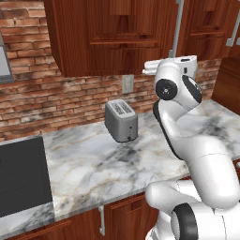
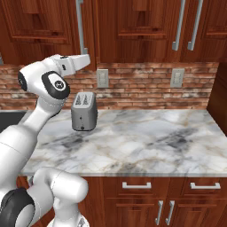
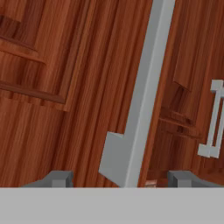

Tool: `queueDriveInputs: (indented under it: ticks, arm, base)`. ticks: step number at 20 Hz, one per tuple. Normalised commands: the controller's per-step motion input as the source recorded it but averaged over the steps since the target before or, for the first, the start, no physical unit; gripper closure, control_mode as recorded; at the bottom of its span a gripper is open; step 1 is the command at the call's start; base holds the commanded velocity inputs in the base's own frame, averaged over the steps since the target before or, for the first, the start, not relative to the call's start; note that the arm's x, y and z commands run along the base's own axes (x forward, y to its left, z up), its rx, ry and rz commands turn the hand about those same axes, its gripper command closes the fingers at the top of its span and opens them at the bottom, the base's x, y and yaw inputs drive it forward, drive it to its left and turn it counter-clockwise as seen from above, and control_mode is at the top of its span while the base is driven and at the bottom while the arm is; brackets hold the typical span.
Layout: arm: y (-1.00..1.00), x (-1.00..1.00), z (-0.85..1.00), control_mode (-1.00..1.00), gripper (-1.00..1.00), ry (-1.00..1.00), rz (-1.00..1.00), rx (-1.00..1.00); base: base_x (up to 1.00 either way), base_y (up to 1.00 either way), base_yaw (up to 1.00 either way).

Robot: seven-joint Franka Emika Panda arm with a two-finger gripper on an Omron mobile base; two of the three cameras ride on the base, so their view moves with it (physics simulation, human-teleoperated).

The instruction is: Pick the candle and jar from the dining table and place them in the open cabinet. Close the cabinet after placing the objects.

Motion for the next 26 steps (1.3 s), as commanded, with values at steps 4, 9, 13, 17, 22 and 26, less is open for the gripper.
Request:
queueDriveInputs:
  ticks: [4, 9, 13, 17, 22, 26]
  arm:
    - [0.00, 0.75, 0.04, -1.00, -1.00, 0.00, 0.00, 0.00]
    - [0.00, 0.66, 0.10, -1.00, -1.00, 0.00, 0.00, 0.00]
    - [0.00, 0.54, 0.11, -1.00, -1.00, 0.00, 0.00, 0.00]
    - [0.00, 0.53, 0.06, -1.00, -1.00, 0.00, 0.00, 0.00]
    - [-0.01, 0.35, 0.05, -1.00, -1.00, 0.00, 0.00, 0.00]
    - [-0.09, 0.07, 0.08, -1.00, -1.00, 0.00, 0.00, 0.00]
  base:
    - [0.00, 0.00, 0.00]
    - [0.00, 0.00, 0.00]
    - [0.00, 0.00, 0.00]
    - [0.00, 0.00, 0.00]
    - [0.00, 0.00, 0.00]
    - [0.00, 0.00, 0.00]
